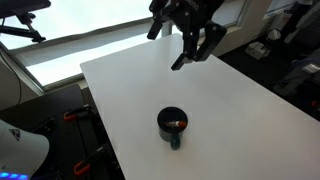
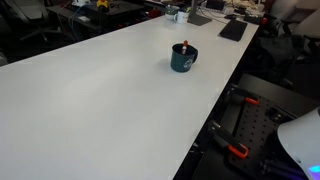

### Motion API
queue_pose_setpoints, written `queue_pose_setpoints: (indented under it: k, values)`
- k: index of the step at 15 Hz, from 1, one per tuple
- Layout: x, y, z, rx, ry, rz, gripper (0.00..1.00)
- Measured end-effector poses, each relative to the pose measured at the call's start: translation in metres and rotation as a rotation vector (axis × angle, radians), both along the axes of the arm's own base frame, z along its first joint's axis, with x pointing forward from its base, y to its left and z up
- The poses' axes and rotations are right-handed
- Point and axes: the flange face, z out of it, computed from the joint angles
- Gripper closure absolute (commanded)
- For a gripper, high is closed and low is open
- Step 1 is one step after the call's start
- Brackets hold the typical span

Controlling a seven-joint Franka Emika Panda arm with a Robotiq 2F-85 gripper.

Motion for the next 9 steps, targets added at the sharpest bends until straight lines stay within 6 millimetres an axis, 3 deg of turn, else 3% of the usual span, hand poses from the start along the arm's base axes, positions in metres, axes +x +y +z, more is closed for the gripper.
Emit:
queue_pose_setpoints:
  k: [5, 9]
  values:
    - [0.001, -0.001, 0.001, -0.002, -0.003, -0.001, 0.0]
    - [0.006, -0.011, -0.01, -0.003, 0.017, -0.018, 0.0]
